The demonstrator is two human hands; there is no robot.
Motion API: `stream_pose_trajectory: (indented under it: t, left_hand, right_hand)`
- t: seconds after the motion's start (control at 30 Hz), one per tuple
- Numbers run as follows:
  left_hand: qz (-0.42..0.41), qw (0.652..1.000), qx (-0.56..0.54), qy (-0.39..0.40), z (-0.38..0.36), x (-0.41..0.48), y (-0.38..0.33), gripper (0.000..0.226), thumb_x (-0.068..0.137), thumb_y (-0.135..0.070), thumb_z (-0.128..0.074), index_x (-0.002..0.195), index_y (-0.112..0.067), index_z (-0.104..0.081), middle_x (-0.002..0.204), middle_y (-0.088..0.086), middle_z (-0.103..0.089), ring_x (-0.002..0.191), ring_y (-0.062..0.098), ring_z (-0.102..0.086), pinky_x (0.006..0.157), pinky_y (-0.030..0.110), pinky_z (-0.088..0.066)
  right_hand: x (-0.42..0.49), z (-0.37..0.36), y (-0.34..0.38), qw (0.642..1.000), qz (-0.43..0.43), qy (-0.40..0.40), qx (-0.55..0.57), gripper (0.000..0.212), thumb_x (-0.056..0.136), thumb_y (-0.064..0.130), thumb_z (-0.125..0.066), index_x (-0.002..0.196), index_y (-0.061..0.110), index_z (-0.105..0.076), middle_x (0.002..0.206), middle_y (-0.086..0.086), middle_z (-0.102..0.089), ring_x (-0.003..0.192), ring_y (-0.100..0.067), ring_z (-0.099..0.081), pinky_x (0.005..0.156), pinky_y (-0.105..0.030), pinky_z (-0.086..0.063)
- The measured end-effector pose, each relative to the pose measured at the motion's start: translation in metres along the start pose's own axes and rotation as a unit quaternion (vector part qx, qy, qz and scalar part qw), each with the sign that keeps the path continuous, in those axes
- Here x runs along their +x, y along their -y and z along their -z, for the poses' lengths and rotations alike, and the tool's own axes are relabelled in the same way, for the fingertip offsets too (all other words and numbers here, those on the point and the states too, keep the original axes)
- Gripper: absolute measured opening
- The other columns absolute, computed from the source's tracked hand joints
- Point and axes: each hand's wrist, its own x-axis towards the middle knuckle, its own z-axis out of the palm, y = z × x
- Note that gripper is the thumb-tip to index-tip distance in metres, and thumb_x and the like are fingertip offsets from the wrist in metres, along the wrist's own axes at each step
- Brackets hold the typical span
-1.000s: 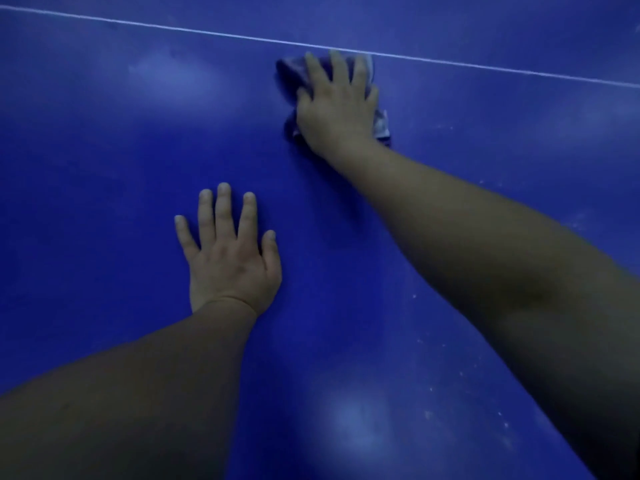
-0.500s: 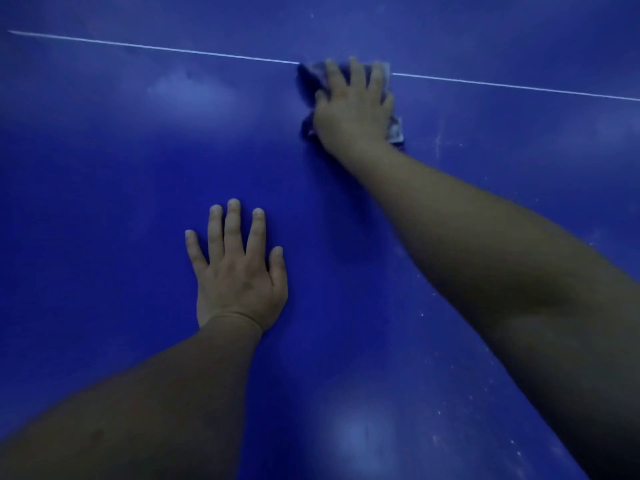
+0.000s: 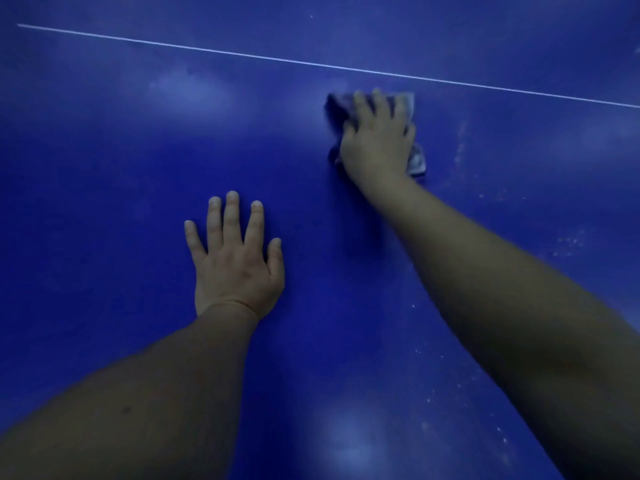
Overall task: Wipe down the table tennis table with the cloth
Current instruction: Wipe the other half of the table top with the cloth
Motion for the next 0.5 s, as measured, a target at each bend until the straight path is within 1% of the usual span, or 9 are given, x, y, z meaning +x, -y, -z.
stream_pose_trajectory:
  t: [0.07, 0.13, 0.17, 0.23, 0.33, 0.4, 0.5]
  left_hand:
    - [0.001, 1.000, -0.007, -0.004, 0.000, 0.000, -0.001, 0.068, 0.098, -0.053, -0.016, 0.158, -0.021, -0.021, 0.168, 0.008, -0.009, 0.155, 0.026, 0.005, 0.122, 0.058, 0.004]
    - [0.002, 1.000, -0.011, -0.011, 0.000, 0.000, -0.001, 0.068, 0.098, -0.052, -0.019, 0.158, -0.020, -0.024, 0.167, 0.009, -0.012, 0.155, 0.027, 0.003, 0.122, 0.058, 0.004]
    - [0.002, 1.000, -0.011, -0.013, -0.001, 0.000, -0.001, 0.068, 0.098, -0.052, -0.020, 0.158, -0.020, -0.025, 0.167, 0.009, -0.013, 0.155, 0.027, 0.002, 0.122, 0.058, 0.004]
    - [0.002, 1.000, -0.007, -0.016, -0.001, 0.000, -0.002, 0.068, 0.098, -0.052, -0.020, 0.157, -0.020, -0.026, 0.166, 0.010, -0.015, 0.155, 0.027, 0.000, 0.122, 0.058, 0.004]
    - [0.002, 1.000, -0.001, -0.019, -0.001, 0.000, -0.002, 0.068, 0.097, -0.052, -0.019, 0.157, -0.020, -0.027, 0.166, 0.010, -0.017, 0.155, 0.027, -0.002, 0.122, 0.057, 0.003]
    - [0.003, 1.000, 0.001, -0.021, -0.001, 0.000, -0.001, 0.068, 0.097, -0.051, -0.019, 0.157, -0.021, -0.027, 0.166, 0.009, -0.016, 0.155, 0.027, -0.002, 0.122, 0.057, 0.003]
    - [0.001, 1.000, -0.002, -0.017, -0.002, 0.001, 0.000, 0.067, 0.097, -0.051, -0.020, 0.157, -0.021, -0.027, 0.167, 0.009, -0.015, 0.155, 0.026, 0.000, 0.122, 0.057, 0.004]
  right_hand:
    - [-0.043, -0.002, -0.012, 0.999, 0.035, -0.001, -0.007, 0.054, 0.100, 0.041, -0.043, 0.152, 0.029, -0.040, 0.163, 0.001, -0.030, 0.153, -0.033, -0.015, 0.116, -0.055, -0.023]
    - [-0.067, -0.003, -0.022, 0.999, 0.034, 0.019, -0.007, 0.054, 0.101, 0.041, -0.044, 0.153, 0.028, -0.039, 0.164, 0.000, -0.029, 0.153, -0.034, -0.014, 0.116, -0.057, -0.022]
    - [-0.063, -0.004, -0.022, 0.999, 0.034, 0.028, -0.010, 0.054, 0.101, 0.042, -0.043, 0.153, 0.028, -0.039, 0.164, 0.000, -0.028, 0.153, -0.034, -0.013, 0.116, -0.058, -0.020]
    - [-0.025, -0.003, -0.011, 0.999, 0.034, 0.023, -0.019, 0.053, 0.102, 0.043, -0.041, 0.152, 0.029, -0.038, 0.165, 0.001, -0.025, 0.153, -0.035, -0.011, 0.116, -0.058, -0.019]
    - [0.051, 0.010, 0.014, 0.999, -0.001, 0.051, 0.019, 0.052, 0.104, 0.043, -0.037, 0.155, 0.031, -0.032, 0.167, 0.002, -0.018, 0.154, -0.034, -0.004, 0.119, -0.059, -0.014]
    - [0.064, 0.008, 0.021, 0.998, -0.018, 0.047, 0.030, 0.052, 0.105, 0.042, -0.036, 0.156, 0.031, -0.031, 0.168, 0.001, -0.016, 0.154, -0.034, -0.002, 0.119, -0.059, -0.014]
    - [-0.004, -0.006, 0.012, 1.000, 0.001, -0.002, 0.014, 0.050, 0.103, 0.042, -0.041, 0.151, 0.030, -0.038, 0.165, 0.002, -0.025, 0.153, -0.033, -0.011, 0.116, -0.056, -0.020]
